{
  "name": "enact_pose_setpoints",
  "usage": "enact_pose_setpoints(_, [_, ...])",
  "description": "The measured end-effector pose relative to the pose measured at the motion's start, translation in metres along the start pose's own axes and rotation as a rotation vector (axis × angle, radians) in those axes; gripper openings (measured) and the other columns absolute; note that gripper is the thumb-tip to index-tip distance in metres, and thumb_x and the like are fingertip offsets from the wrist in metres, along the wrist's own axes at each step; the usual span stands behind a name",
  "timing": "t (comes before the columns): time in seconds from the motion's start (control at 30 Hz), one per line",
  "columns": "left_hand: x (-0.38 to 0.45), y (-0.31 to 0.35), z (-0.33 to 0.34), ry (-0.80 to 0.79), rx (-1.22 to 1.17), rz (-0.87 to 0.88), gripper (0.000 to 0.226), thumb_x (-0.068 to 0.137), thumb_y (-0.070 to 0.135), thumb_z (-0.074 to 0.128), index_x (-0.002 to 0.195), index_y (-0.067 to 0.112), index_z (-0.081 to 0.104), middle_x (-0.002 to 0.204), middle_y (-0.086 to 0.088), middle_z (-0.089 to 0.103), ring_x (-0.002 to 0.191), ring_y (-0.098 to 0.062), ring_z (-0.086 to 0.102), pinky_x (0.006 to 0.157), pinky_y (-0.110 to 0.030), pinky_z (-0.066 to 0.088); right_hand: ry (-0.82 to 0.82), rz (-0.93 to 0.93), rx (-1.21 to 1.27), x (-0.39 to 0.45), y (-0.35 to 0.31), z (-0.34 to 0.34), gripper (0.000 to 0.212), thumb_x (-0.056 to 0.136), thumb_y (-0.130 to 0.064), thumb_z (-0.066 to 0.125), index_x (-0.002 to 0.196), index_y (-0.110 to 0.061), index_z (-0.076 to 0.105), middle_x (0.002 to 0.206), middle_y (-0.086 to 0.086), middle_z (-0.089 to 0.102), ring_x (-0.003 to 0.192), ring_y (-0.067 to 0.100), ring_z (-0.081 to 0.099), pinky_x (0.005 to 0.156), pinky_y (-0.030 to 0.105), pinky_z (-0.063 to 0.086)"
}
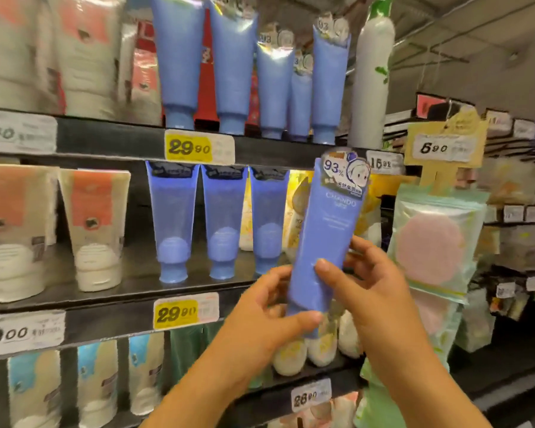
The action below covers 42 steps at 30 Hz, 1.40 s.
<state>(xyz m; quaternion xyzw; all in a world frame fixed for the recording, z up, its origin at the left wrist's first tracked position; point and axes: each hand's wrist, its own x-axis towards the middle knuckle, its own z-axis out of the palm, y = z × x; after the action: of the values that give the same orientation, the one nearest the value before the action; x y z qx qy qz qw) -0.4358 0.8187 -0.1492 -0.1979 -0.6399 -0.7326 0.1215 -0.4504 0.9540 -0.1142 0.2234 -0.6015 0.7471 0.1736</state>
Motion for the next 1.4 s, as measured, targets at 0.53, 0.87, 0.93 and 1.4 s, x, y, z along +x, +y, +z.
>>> enact_pose_setpoints(0.53, [0.113,0.112,0.025,0.212,0.711,0.480,0.049,0.065,0.020,0.082,0.107,0.029,0.058,0.092,0.013,0.070,0.081,0.002,0.066,0.070,-0.017,0.054,-0.230,-0.317,0.056,0.133,-0.072,0.001,0.033,0.069,-0.019,0.070,0.101,-0.024,0.063,0.092,-0.007,0.074,0.083,0.008,0.070,0.061,0.018,0.054])
enact_pose_setpoints(0.87, [0.156,0.163,0.009,0.381,0.770,0.439,0.052,0.070,0.031,0.080,0.114,0.021,0.055,0.107,0.002,0.065,0.092,-0.013,0.065,0.080,-0.036,0.057,-0.081,-0.448,-0.298,0.206,-0.097,-0.002,0.039,0.088,-0.019,0.062,0.125,-0.010,0.052,0.100,0.001,0.060,0.091,0.013,0.057,0.083,0.030,0.046])
enact_pose_setpoints(0.93, [0.164,0.167,0.006,0.404,0.821,0.428,0.050,0.072,0.032,0.078,0.113,0.021,0.054,0.109,0.001,0.063,0.093,-0.015,0.063,0.082,-0.038,0.056,-0.040,-0.451,-0.384,0.218,-0.092,-0.002,0.040,0.088,-0.018,0.062,0.126,-0.010,0.050,0.102,0.002,0.058,0.093,0.015,0.054,0.082,0.033,0.046])
enact_pose_setpoints(1.4, [0.193,0.147,-0.009,0.498,1.043,0.335,0.049,0.074,0.036,0.076,0.111,0.016,0.050,0.114,-0.001,0.061,0.101,-0.017,0.060,0.078,-0.024,0.049,-0.110,-0.310,-0.464,0.257,-0.061,0.015,0.056,0.080,-0.026,0.072,0.123,-0.011,0.039,0.109,0.001,0.050,0.100,0.023,0.055,0.090,0.046,0.050])
